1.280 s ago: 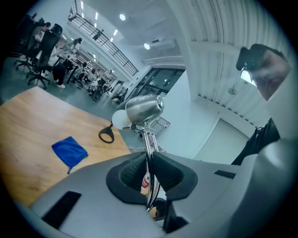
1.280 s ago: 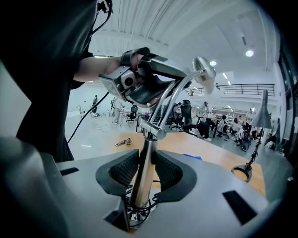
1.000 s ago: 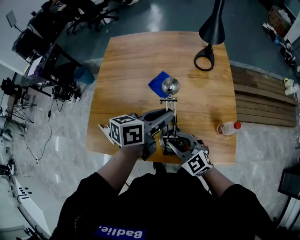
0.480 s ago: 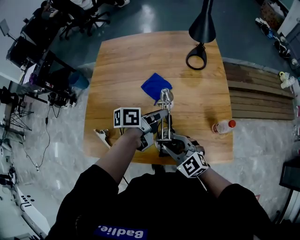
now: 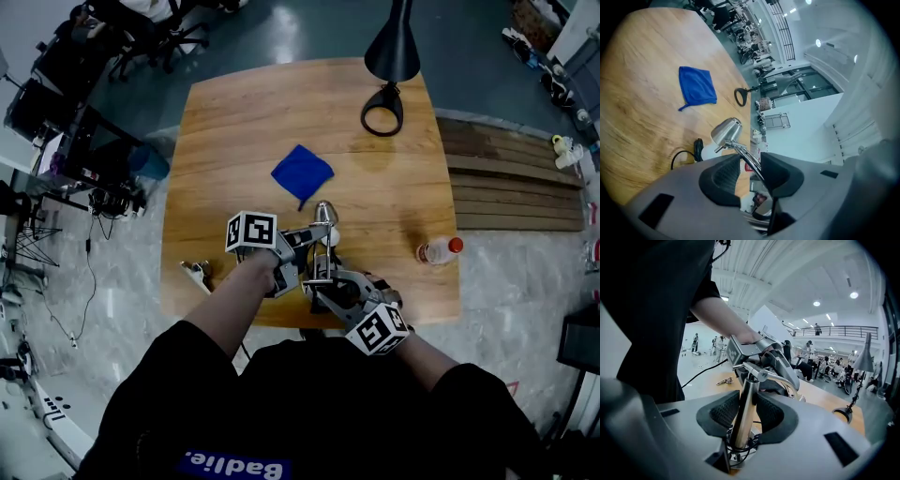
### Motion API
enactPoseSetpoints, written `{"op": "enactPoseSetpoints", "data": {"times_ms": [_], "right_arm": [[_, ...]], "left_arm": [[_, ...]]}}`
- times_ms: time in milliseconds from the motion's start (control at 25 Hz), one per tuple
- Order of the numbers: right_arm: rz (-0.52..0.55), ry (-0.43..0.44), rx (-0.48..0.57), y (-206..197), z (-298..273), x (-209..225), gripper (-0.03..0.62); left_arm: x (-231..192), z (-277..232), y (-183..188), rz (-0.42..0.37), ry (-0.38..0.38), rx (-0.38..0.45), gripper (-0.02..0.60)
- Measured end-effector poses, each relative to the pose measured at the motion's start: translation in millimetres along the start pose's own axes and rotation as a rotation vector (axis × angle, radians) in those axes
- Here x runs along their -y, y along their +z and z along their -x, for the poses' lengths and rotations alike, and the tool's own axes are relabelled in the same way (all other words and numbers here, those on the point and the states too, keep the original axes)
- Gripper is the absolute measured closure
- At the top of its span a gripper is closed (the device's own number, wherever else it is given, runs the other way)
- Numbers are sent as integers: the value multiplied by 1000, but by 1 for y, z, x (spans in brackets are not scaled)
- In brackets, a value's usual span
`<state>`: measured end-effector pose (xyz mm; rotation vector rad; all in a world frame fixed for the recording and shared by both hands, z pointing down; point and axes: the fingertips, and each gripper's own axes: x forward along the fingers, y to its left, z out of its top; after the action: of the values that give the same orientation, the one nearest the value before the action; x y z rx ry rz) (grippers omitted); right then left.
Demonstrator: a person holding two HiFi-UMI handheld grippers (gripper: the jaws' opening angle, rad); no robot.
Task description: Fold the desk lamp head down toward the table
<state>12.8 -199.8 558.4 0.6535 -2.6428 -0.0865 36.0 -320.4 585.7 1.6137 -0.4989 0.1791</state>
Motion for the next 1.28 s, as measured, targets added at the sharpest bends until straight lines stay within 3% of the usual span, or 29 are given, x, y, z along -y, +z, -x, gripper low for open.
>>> {"op": "enactPoseSetpoints", "data": {"times_ms": [280, 480, 680, 880, 1040, 1280], "right_arm": [[-11, -7, -7, -2, 0, 1, 480], [9, -17, -23, -3, -1, -1, 480], [3, -48, -57, -5, -6, 0, 480], [-90, -117, -86, -15, -1, -1, 479], [-245, -214, -72, -18, 26, -4, 480], [-460, -232, 114, 14, 78, -28, 480]], "left_arm": [[2, -1, 0, -1, -38, -4, 440], [1, 7, -5, -48, -29, -39, 430], [12, 42, 8, -91, -105, 12, 423], [32, 82, 4, -272, -139, 63, 424], [54, 105, -21, -409, -155, 123, 425], [101, 129, -95, -787, -47, 239, 425]]}}
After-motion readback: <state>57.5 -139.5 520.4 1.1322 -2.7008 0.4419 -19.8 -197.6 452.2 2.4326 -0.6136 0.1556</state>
